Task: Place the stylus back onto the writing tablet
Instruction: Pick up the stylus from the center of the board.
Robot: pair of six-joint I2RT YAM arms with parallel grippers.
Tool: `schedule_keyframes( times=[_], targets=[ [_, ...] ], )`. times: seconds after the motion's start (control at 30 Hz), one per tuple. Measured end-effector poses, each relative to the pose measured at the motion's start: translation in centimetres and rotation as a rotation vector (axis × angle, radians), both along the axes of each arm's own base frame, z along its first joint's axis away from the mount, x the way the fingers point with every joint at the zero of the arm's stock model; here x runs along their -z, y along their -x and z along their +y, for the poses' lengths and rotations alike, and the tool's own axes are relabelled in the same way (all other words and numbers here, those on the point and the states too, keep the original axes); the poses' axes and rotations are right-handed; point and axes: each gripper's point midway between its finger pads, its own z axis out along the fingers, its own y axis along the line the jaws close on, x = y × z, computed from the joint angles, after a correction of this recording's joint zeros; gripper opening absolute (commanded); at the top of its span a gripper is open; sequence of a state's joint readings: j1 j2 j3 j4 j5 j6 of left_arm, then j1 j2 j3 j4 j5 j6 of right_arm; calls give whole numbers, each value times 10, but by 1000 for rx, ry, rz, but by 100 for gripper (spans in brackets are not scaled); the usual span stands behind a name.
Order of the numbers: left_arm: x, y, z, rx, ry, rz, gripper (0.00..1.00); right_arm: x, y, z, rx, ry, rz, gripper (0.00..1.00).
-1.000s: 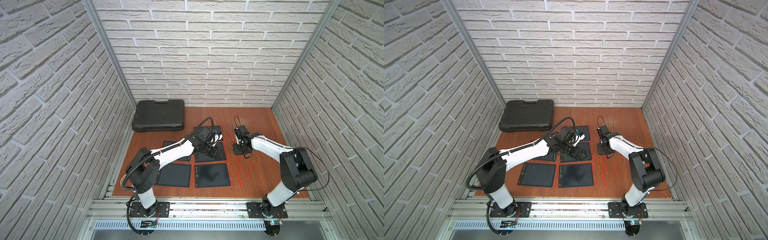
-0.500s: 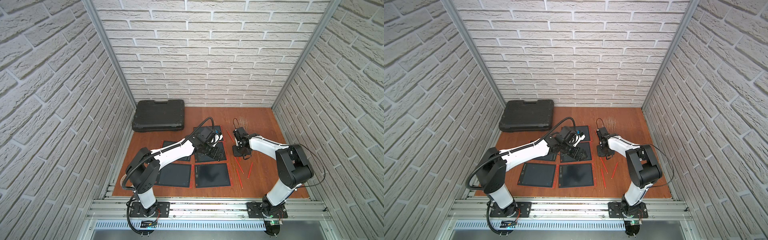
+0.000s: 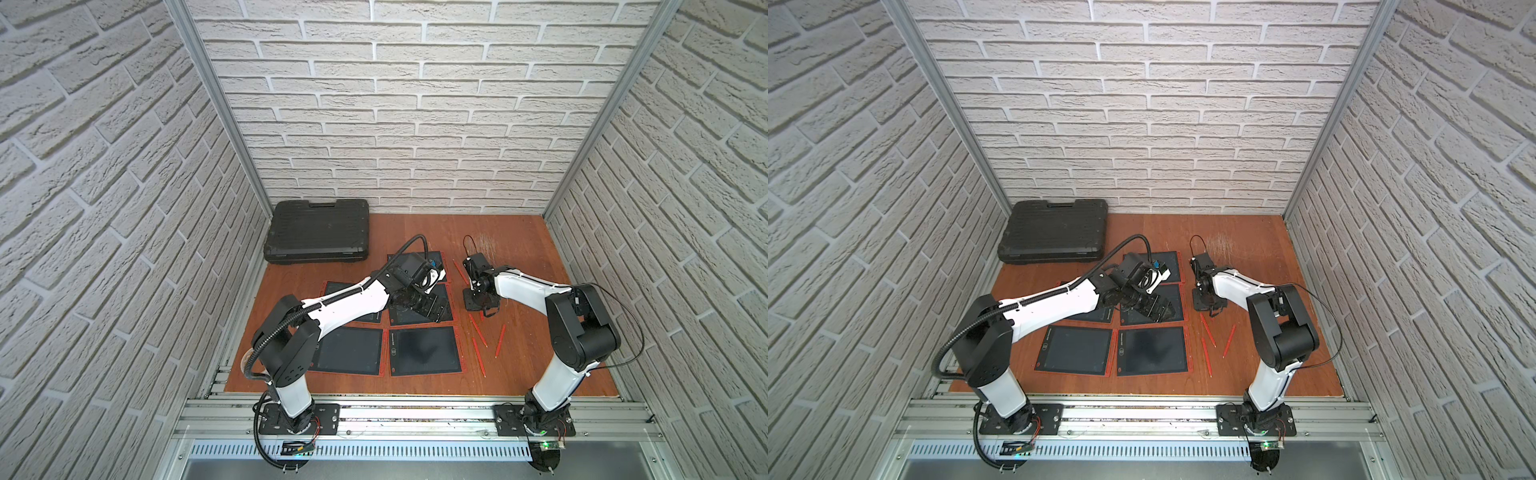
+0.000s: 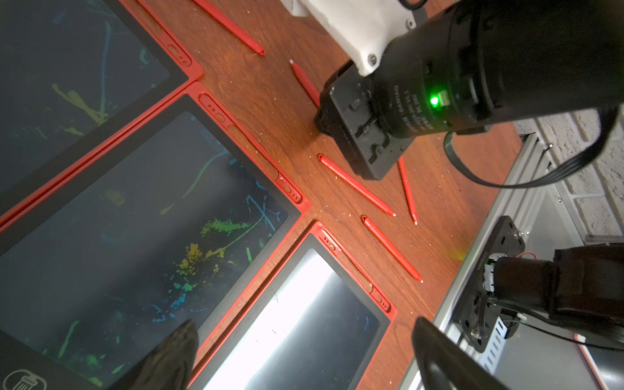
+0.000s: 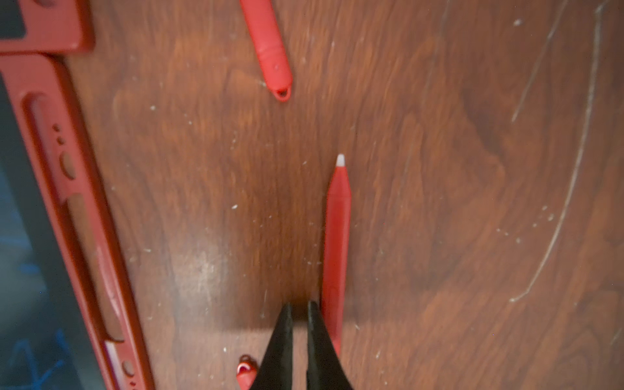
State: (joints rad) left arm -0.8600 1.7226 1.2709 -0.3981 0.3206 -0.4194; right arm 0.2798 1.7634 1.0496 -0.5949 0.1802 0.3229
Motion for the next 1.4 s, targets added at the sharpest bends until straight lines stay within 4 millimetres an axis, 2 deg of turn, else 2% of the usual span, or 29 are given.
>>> schedule_keyframes(
  times=[0.33,0.53,0.67,1.0,1.2,1.4],
  targets=[
    [0,0,0,1,0,0,98,1,-1,1,5,-3,1,3],
    [-1,1,-1,4,1,-1,98,0,-1,2,5,-10,2,4],
    [-1,2,-2,7,1,-1,98,-1,1,2,4,-13,4,7],
    [-1,3,-2,8,1,-1,98,-24,7,-5,9,4,-33,12],
    [0,3,-3,10,1,-1,98,-21,8,-6,11,10,-23,12],
    [0,4,-3,14,0,-3,98,-9,10,-8,13,19,14,12]
  ],
)
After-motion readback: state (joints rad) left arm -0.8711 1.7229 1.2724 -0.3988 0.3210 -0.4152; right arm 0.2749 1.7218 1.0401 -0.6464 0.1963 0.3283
